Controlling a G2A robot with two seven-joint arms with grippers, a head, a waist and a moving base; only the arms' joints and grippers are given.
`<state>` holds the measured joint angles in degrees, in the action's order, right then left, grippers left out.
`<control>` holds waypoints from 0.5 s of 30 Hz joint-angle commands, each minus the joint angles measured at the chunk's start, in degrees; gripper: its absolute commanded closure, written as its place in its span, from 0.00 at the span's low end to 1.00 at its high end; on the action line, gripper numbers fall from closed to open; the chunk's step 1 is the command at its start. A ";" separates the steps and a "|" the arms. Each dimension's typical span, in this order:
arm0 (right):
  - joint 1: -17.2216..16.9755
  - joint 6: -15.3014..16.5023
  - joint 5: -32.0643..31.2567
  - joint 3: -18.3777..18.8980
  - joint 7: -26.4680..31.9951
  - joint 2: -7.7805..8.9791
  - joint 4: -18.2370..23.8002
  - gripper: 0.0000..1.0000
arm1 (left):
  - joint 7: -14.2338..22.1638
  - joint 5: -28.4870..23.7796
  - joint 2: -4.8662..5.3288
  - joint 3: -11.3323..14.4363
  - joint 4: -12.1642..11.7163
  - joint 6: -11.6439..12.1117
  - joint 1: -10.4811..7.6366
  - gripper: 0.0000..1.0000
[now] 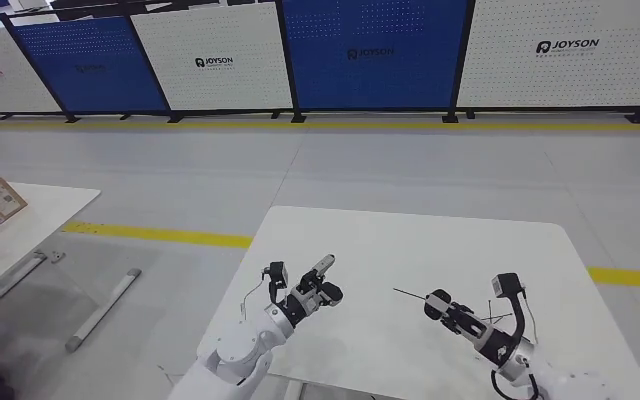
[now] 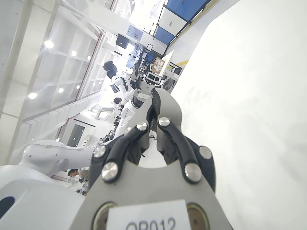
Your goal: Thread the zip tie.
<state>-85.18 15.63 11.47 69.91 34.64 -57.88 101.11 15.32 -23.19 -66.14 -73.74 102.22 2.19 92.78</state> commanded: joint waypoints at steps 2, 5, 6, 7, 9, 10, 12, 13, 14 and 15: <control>0.65 -0.41 -2.17 -2.45 -0.50 -0.42 0.52 1.00 | -3.17 3.30 -0.32 2.36 0.44 0.99 0.44 0.00; 1.36 -1.79 -3.67 -4.02 -1.62 -0.77 0.79 1.00 | -5.50 2.75 -0.73 3.83 -0.49 0.68 -0.48 0.00; 1.36 -1.79 -3.67 -4.02 -1.62 -0.77 0.79 1.00 | -5.25 2.35 -0.76 3.97 -0.53 0.67 -0.56 0.00; 1.36 -1.79 -3.67 -4.02 -1.62 -0.77 0.79 1.00 | -5.25 2.35 -0.76 3.97 -0.53 0.67 -0.56 0.00; 1.36 -1.79 -3.67 -4.02 -1.62 -0.77 0.79 1.00 | -5.25 2.35 -0.76 3.97 -0.53 0.67 -0.56 0.00; 1.36 -1.79 -3.67 -4.02 -1.62 -0.77 0.79 1.00 | -5.25 2.35 -0.76 3.97 -0.53 0.67 -0.56 0.00; 1.36 -1.79 -3.67 -4.02 -1.62 -0.77 0.79 1.00 | -5.25 2.35 -0.76 3.97 -0.53 0.67 -0.56 0.00; 1.36 -1.79 -3.67 -4.02 -1.62 -0.77 0.79 1.00 | -5.25 2.35 -0.76 3.97 -0.53 0.67 -0.56 0.00; 1.36 -1.79 -3.67 -4.02 -1.62 -0.77 0.79 1.00 | -5.25 2.35 -0.76 3.97 -0.53 0.67 -0.56 0.00; 1.36 -1.79 -3.67 -4.02 -1.62 -0.77 0.79 1.00 | -5.25 2.35 -0.76 3.97 -0.53 0.67 -0.56 0.00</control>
<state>-83.82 13.84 7.80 65.89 33.02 -58.65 101.91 10.07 -20.83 -66.90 -69.77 101.69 2.86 92.22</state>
